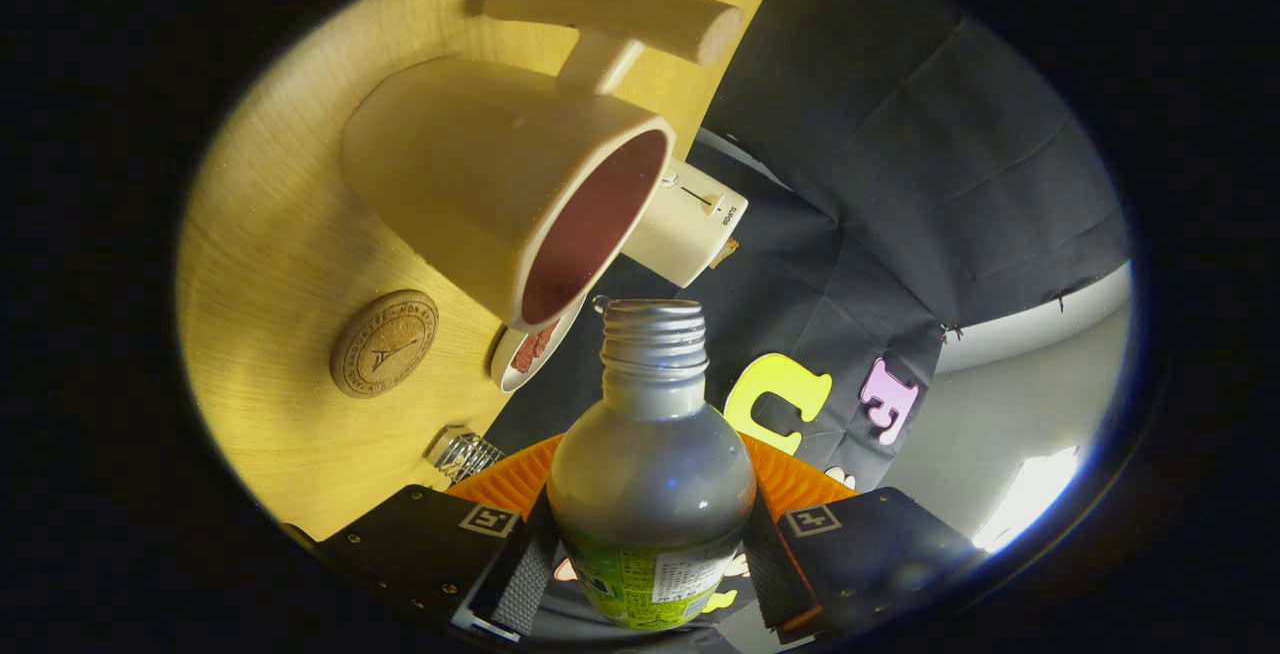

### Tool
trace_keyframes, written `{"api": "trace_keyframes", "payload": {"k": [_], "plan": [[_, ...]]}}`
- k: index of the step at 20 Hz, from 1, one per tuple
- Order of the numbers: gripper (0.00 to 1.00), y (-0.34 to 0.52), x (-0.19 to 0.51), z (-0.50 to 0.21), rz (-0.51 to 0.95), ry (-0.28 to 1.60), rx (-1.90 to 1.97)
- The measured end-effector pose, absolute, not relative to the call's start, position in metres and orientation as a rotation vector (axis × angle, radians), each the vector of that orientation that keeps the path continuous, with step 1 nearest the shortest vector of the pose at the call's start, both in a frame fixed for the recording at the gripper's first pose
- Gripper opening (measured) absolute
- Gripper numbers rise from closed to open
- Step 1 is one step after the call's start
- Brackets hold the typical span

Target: Take the bottle from table, then pour the juice into the cup, finally place the bottle on the coaster

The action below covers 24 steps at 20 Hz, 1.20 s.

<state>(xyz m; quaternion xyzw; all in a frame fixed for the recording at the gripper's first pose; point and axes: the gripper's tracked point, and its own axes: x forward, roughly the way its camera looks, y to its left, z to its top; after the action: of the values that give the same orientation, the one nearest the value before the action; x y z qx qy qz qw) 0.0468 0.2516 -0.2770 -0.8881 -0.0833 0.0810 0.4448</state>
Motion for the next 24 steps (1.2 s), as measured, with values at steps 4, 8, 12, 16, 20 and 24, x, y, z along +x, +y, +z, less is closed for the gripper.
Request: {"api": "trace_keyframes", "payload": {"k": [4,8,12,16,20,24], "plan": [[0.81,0.251,0.044,-0.282,0.218,-0.174,-2.145],[0.81,0.249,0.043,-0.285,0.228,-0.148,-2.088],[0.81,0.246,0.043,-0.287,0.23,-0.129,-2.029],[0.81,0.238,0.044,-0.286,0.21,-0.087,-1.926],[0.81,0.233,0.046,-0.285,0.193,-0.04,-1.797],[0.81,0.224,0.045,-0.285,0.175,0.028,-1.644]]}}
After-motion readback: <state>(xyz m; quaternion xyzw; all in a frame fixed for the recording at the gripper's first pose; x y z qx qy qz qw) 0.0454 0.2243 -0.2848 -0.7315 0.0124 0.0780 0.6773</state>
